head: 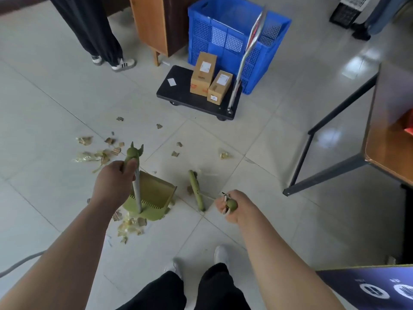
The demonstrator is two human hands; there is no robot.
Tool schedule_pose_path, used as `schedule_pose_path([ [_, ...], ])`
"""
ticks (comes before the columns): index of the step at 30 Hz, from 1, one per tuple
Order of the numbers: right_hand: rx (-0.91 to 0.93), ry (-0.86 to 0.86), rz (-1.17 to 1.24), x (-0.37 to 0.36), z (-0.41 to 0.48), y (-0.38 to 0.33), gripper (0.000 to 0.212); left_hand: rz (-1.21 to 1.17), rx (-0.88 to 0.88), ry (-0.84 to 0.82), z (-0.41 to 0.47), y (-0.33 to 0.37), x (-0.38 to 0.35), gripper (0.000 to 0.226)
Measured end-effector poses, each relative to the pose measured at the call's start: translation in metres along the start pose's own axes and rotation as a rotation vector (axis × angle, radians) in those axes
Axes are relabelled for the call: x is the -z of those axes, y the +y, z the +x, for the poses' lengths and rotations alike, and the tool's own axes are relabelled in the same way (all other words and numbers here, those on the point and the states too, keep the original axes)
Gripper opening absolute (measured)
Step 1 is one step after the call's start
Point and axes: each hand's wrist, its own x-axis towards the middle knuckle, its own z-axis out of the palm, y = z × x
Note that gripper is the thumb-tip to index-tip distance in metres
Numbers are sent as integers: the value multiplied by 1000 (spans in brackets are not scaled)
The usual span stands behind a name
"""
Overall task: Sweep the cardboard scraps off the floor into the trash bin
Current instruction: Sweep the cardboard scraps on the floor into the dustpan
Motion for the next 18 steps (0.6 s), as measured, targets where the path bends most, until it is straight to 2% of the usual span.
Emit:
schedule_pose_path([
  [2,-3,1,-49,14,2,-16,40,-7,6,-1,4,7,-5,46],
  [5,40,13,-53,35,6,-44,33,-8,0,-1,11,23,-18,45],
  [11,101,106,-3,96,33,-128,33,-12,30,9,33,64,-62,44],
  [18,137,166,76,152,77,-218,28,-32,144,69,59,109,-112,43],
])
